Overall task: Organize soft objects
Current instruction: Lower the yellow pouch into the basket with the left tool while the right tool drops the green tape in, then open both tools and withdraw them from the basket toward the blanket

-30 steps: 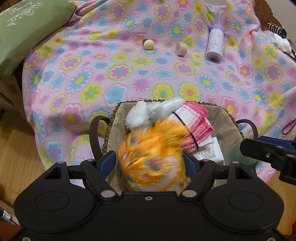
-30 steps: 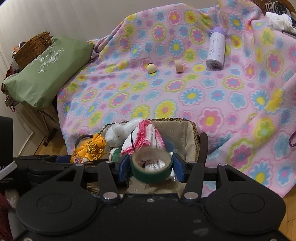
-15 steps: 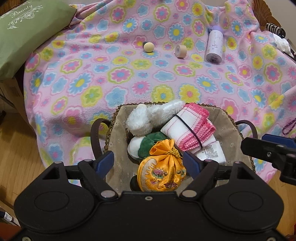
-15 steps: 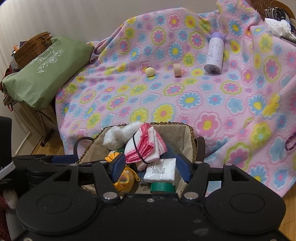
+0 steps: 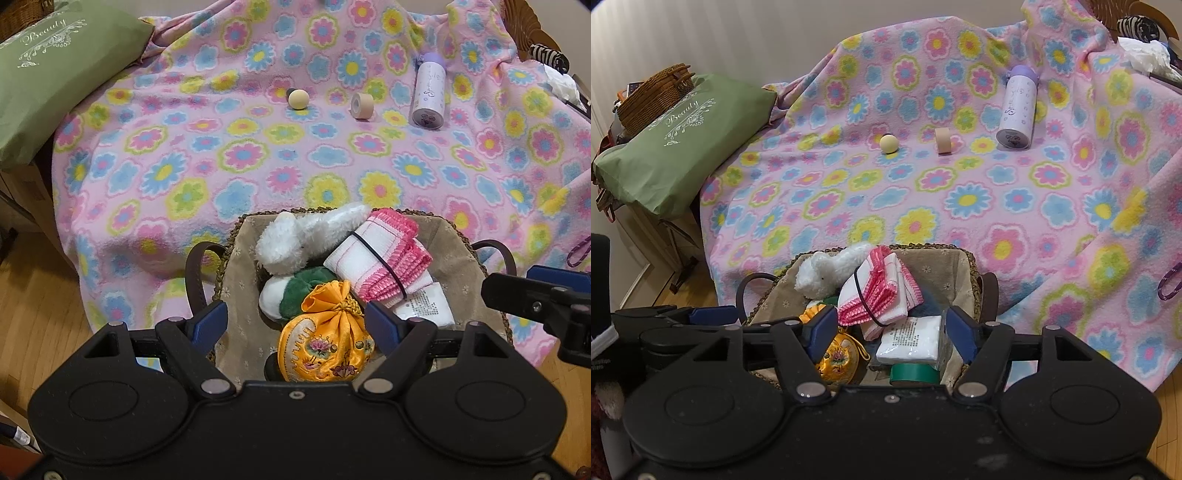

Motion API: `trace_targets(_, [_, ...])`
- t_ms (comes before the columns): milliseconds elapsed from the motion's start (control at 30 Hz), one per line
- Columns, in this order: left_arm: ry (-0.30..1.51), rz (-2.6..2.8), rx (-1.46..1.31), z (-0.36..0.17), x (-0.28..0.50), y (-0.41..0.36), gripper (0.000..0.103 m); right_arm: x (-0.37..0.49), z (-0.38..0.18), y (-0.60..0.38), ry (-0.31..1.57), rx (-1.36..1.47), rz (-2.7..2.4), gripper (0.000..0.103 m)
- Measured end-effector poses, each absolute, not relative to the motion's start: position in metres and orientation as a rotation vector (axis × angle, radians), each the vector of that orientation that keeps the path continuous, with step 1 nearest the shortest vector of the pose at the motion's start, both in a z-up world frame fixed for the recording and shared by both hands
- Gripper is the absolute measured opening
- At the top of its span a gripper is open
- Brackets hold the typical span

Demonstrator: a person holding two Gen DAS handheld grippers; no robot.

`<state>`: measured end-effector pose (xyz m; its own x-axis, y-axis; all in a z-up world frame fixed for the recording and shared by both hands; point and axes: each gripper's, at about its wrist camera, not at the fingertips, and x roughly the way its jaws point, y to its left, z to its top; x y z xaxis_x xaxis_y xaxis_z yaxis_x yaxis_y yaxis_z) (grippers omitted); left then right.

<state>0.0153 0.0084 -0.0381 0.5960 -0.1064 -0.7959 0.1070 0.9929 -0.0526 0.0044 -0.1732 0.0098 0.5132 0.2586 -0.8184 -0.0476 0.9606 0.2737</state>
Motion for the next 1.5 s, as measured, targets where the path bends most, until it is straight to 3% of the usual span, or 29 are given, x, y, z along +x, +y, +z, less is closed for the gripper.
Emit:
trace_targets(1067, [0.89, -0.085, 0.015, -0.032, 0.013, 0.011, 0.083, 0.005, 0.012, -0.175, 1.011, 0.227, 0.166, 0.075])
trace_targets(1267, [0.851, -0.08, 0.021, -0.022, 0.021, 0.015, 0.085, 0.007, 0.017, -0.174, 0.973, 0.176, 0.142, 0.083])
trace_targets(1500, [0.758, -0.058, 0.08, 0.0, 0.047, 0.016, 0.089, 0.02, 0.034, -0.173, 0.851, 0.067, 0.108, 0.102])
